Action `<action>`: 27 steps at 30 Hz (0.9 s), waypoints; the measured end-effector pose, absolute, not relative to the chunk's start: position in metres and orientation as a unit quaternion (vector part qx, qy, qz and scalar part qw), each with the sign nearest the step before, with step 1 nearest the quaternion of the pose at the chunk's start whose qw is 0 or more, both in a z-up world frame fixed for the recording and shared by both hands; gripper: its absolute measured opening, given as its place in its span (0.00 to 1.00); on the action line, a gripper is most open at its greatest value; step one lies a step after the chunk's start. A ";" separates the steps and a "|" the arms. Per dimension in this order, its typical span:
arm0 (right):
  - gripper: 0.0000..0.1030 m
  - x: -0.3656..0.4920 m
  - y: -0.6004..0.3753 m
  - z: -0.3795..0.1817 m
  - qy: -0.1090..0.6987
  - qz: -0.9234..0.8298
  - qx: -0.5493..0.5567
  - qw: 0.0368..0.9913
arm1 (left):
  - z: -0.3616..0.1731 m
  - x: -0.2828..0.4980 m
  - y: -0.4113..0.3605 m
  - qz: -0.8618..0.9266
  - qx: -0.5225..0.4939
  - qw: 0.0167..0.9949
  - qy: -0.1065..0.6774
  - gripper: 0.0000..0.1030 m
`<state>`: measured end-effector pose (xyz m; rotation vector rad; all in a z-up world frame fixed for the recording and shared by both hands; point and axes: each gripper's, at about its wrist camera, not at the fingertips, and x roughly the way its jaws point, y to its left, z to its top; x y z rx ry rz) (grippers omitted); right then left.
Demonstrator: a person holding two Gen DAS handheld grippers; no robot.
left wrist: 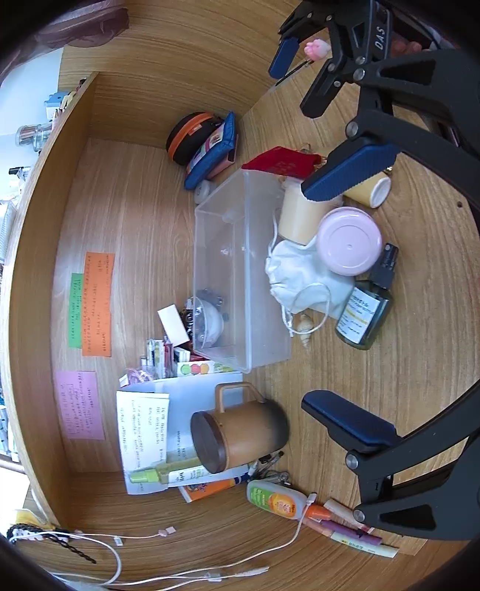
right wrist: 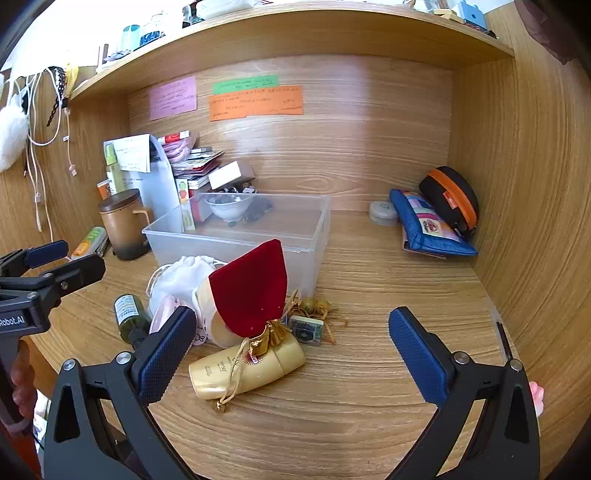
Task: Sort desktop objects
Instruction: 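Grasp the dark green bottle with the left tool while the right tool grasps the red velvet pouch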
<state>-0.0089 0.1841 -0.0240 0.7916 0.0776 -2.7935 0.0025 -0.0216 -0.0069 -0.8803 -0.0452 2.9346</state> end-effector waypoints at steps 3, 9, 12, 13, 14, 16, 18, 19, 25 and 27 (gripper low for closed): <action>1.00 -0.009 0.185 -0.029 0.024 -0.952 0.272 0.136 | -0.018 0.002 -0.023 0.951 -0.306 0.043 -0.015 1.00; 0.99 -0.011 0.181 -0.045 0.037 -0.946 0.287 0.148 | -0.048 -0.006 -0.035 0.931 -0.359 0.053 -0.044 1.00; 0.98 -0.012 0.181 -0.054 0.035 -0.940 0.300 0.159 | -0.062 -0.010 -0.042 0.922 -0.380 0.050 -0.053 1.00; 0.97 -0.013 0.180 -0.058 0.034 -0.938 0.305 0.163 | -0.066 -0.010 -0.043 0.920 -0.386 0.048 -0.054 1.00; 0.95 -0.014 0.180 -0.062 0.032 -0.934 0.313 0.169 | -0.070 -0.011 -0.045 0.918 -0.391 0.046 -0.055 1.00; 0.93 -0.015 0.179 -0.070 0.031 -0.929 0.325 0.175 | -0.074 -0.012 -0.047 0.916 -0.395 0.045 -0.058 0.99; 0.92 -0.016 0.179 -0.077 0.030 -0.924 0.338 0.179 | -0.076 -0.015 -0.049 0.914 -0.399 0.042 -0.059 0.91; 0.92 -0.018 0.179 -0.081 0.028 -0.920 0.346 0.183 | -0.078 -0.016 -0.049 0.913 -0.401 0.042 -0.060 0.89; 0.91 -0.023 0.174 -0.091 0.013 -0.906 0.371 0.204 | -0.083 -0.033 -0.052 0.906 -0.414 0.054 -0.070 0.87; 0.91 -0.025 0.172 -0.092 0.015 -0.906 0.372 0.202 | -0.083 -0.039 -0.052 0.905 -0.416 0.056 -0.067 0.86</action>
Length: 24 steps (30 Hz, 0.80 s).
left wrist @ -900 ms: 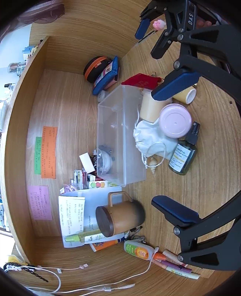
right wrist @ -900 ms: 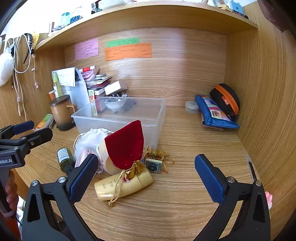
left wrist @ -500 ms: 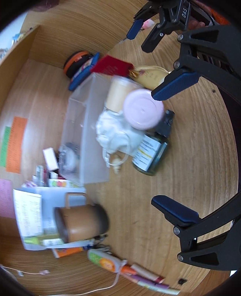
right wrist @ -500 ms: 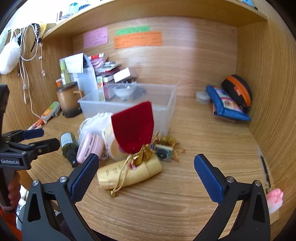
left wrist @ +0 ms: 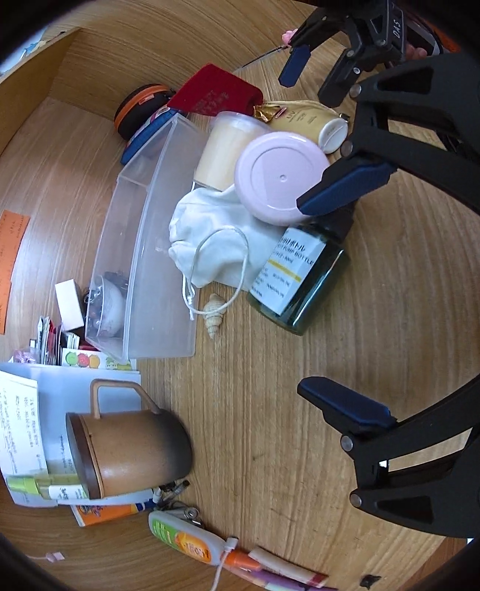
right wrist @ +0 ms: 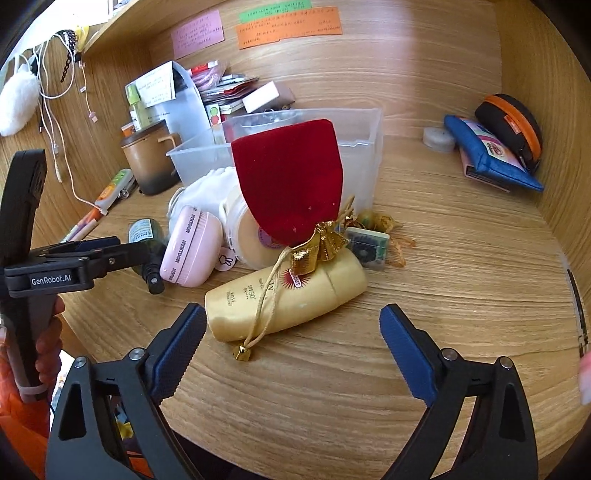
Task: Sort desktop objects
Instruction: 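Grasp the dark green bottle with the left tool while the right tool grasps the red velvet pouch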
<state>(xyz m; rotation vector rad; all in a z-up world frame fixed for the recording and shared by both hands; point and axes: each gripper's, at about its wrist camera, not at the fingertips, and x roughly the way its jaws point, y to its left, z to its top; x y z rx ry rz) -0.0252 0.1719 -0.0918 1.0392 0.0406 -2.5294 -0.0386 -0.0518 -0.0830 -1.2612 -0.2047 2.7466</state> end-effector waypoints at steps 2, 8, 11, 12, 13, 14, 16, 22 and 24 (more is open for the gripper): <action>0.90 -0.029 0.172 -0.090 0.012 -0.907 0.371 0.196 | -0.083 -0.044 -0.051 0.904 -0.418 0.062 -0.067 0.83; 0.77 -0.046 0.169 -0.071 0.020 -0.918 0.349 0.190 | -0.081 -0.057 -0.051 0.899 -0.427 0.075 -0.058 0.77; 0.57 -0.057 0.161 -0.072 0.040 -0.915 0.354 0.191 | -0.079 -0.063 -0.051 0.897 -0.430 0.084 -0.055 0.77; 0.52 -0.062 0.158 -0.073 0.043 -0.913 0.357 0.192 | -0.079 -0.065 -0.051 0.897 -0.430 0.086 -0.053 0.77; 0.50 -0.066 0.157 -0.076 0.045 -0.910 0.363 0.195 | -0.079 -0.067 -0.051 0.897 -0.432 0.086 -0.050 0.77; 0.43 -0.069 0.156 -0.077 0.046 -0.909 0.366 0.196 | -0.080 -0.069 -0.051 0.896 -0.433 0.085 -0.048 0.76; 0.34 -0.073 0.156 -0.080 0.048 -0.907 0.370 0.198 | -0.083 -0.072 -0.051 0.893 -0.440 0.085 -0.047 0.67; 0.24 -0.075 0.158 -0.077 0.041 -0.911 0.357 0.200 | -0.087 -0.071 -0.050 0.892 -0.441 0.086 -0.041 0.62; 0.23 -0.073 0.159 -0.075 0.042 -0.914 0.351 0.200 | -0.086 -0.068 -0.050 0.894 -0.439 0.080 -0.037 0.62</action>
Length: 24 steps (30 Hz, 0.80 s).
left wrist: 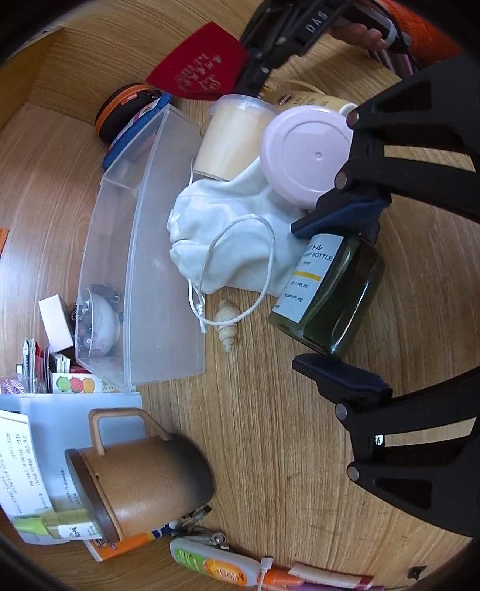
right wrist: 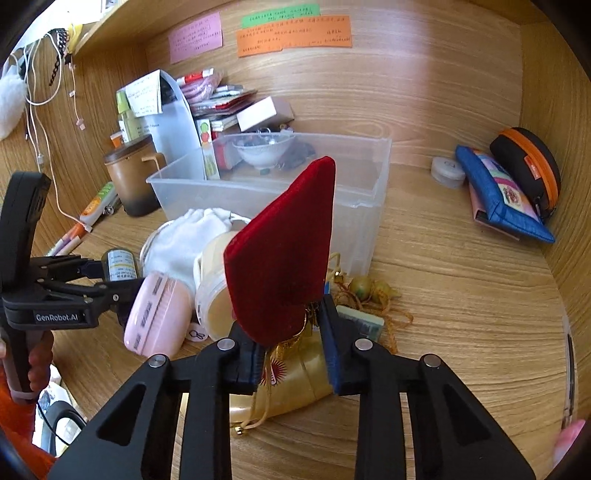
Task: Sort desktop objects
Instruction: 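Grasp the dark green bottle with the left tool while the right tool grasps the red velvet pouch, then lift and carry the bottle and pouch with both tools toward the clear plastic box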
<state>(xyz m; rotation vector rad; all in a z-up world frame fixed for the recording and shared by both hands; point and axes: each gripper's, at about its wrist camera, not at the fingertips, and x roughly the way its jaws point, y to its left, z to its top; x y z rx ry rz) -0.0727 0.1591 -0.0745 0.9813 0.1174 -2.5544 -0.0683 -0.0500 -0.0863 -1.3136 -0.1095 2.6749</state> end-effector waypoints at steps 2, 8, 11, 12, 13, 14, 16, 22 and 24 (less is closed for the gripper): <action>0.23 -0.070 0.162 -0.071 0.043 -0.916 0.346 0.200 | -0.084 -0.065 -0.051 0.897 -0.434 0.073 -0.033 0.62; 0.22 -0.064 0.169 -0.058 0.045 -0.921 0.330 0.201 | -0.072 -0.058 -0.051 0.907 -0.416 0.056 -0.022 0.62; 0.22 -0.061 0.171 -0.054 0.041 -0.922 0.327 0.202 | -0.068 -0.054 -0.049 0.912 -0.408 0.047 -0.014 0.62; 0.22 -0.060 0.172 -0.053 0.040 -0.923 0.326 0.202 | -0.066 -0.052 -0.048 0.913 -0.406 0.045 -0.010 0.62; 0.22 -0.059 0.172 -0.051 0.040 -0.924 0.324 0.201 | -0.063 -0.050 -0.047 0.915 -0.402 0.043 -0.005 0.62; 0.22 -0.057 0.173 -0.049 0.040 -0.924 0.323 0.201 | -0.059 -0.048 -0.046 0.917 -0.397 0.042 0.000 0.62; 0.22 -0.054 0.174 -0.046 0.039 -0.925 0.318 0.202 | -0.053 -0.045 -0.044 0.921 -0.389 0.038 0.007 0.62; 0.22 -0.045 0.179 -0.029 0.037 -0.931 0.297 0.208 | -0.028 -0.040 -0.042 0.934 -0.356 0.030 0.019 0.62; 0.22 -0.043 0.181 -0.023 0.037 -0.933 0.290 0.209 | -0.022 -0.038 -0.041 0.937 -0.349 0.028 0.022 0.62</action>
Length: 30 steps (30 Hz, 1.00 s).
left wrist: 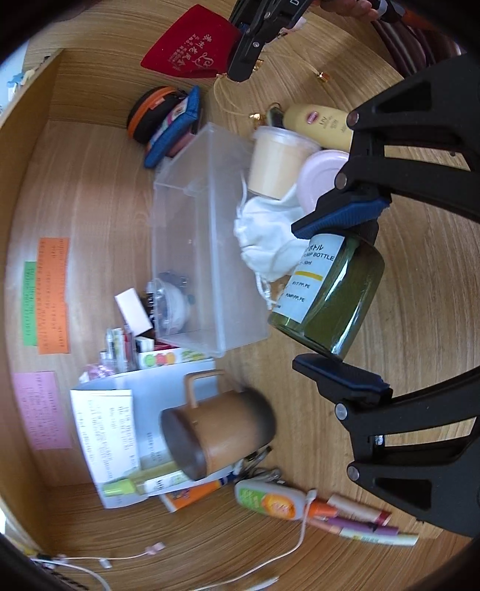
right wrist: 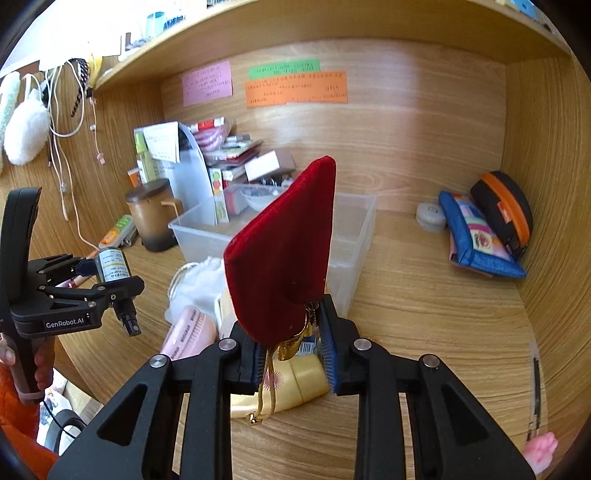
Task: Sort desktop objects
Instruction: 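Lift and carry the bottle and pouch with both tools toward the clear plastic box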
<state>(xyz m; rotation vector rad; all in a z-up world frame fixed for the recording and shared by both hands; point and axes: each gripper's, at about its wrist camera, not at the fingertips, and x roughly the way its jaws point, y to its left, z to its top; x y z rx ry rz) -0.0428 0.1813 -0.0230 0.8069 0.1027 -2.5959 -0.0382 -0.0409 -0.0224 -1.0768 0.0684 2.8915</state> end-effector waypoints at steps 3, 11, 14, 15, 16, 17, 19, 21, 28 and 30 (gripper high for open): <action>0.22 -0.042 0.185 -0.016 0.033 -0.935 0.283 0.212 | -0.014 -0.039 -0.040 0.940 -0.340 0.030 0.022 0.62; 0.22 -0.046 0.188 0.004 0.034 -0.938 0.264 0.222 | 0.016 -0.046 -0.040 0.947 -0.317 0.048 0.027 0.62; 0.22 -0.051 0.187 0.014 0.039 -0.940 0.256 0.223 | 0.030 -0.053 -0.043 0.949 -0.309 0.060 0.023 0.62; 0.22 -0.052 0.188 0.017 0.040 -0.940 0.254 0.224 | 0.034 -0.056 -0.044 0.949 -0.308 0.064 0.022 0.62; 0.22 -0.055 0.188 0.020 0.040 -0.940 0.251 0.226 | 0.038 -0.058 -0.045 0.949 -0.306 0.067 0.020 0.62; 0.22 -0.057 0.187 0.023 0.041 -0.940 0.249 0.228 | 0.042 -0.062 -0.045 0.950 -0.304 0.069 0.021 0.62; 0.22 -0.064 0.185 0.029 0.045 -0.941 0.245 0.230 | 0.049 -0.068 -0.046 0.951 -0.301 0.071 0.022 0.62; 0.22 -0.070 0.181 0.033 0.051 -0.941 0.243 0.231 | 0.056 -0.077 -0.047 0.952 -0.297 0.070 0.026 0.62; 0.22 -0.103 0.163 0.051 0.082 -0.941 0.237 0.229 | 0.068 -0.110 -0.045 0.952 -0.298 0.068 0.034 0.62; 0.22 -0.113 0.159 0.055 0.089 -0.941 0.237 0.227 | 0.070 -0.122 -0.044 0.952 -0.298 0.066 0.037 0.62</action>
